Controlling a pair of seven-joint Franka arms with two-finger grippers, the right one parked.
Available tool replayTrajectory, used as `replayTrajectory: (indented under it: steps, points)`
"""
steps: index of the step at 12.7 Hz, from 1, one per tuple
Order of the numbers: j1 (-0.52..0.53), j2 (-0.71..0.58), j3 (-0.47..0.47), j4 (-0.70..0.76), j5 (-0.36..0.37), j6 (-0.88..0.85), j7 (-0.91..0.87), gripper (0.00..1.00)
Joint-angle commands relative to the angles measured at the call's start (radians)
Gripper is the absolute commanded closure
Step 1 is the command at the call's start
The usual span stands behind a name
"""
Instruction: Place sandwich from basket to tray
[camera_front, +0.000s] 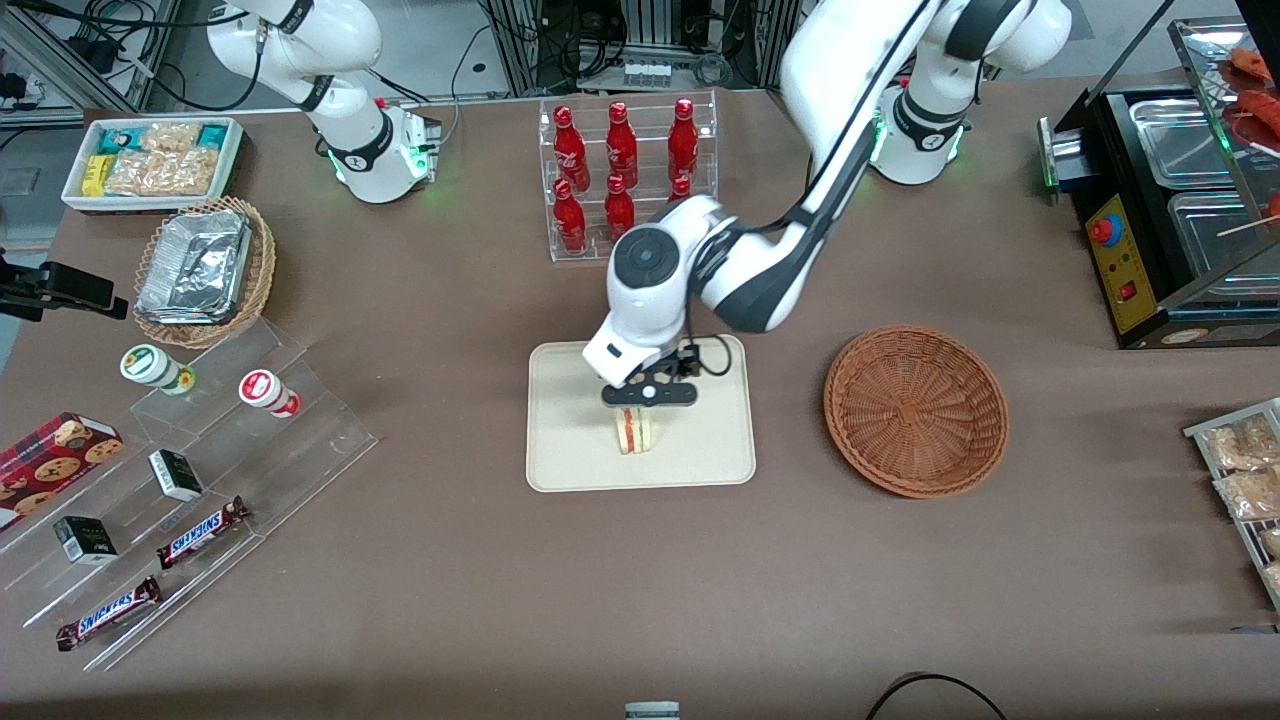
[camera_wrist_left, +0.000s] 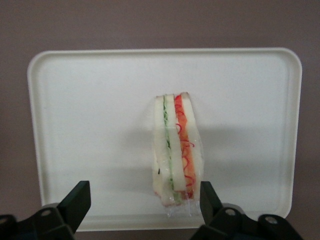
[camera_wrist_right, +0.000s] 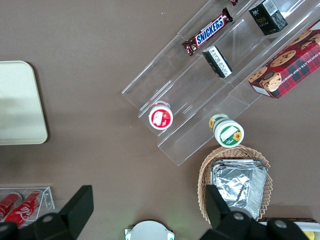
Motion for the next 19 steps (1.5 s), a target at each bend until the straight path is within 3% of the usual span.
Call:
replayTrajectory:
  steps: [1, 4, 8, 15, 17, 19]
  points:
    - [0.071, -0.134, 0.007, -0.029, 0.012, -0.1, -0.014, 0.0]
    - [0.172, -0.252, 0.018, -0.031, 0.017, -0.252, 0.008, 0.0]
    - [0.347, -0.413, 0.047, -0.031, 0.021, -0.448, 0.279, 0.0]
    - [0.623, -0.622, 0.047, -0.189, 0.026, -0.476, 0.704, 0.0]
    - [0.716, -0.642, 0.047, -0.201, 0.02, -0.495, 0.871, 0.0]
    - [0.761, -0.644, 0.047, -0.201, 0.015, -0.503, 0.928, 0.0]
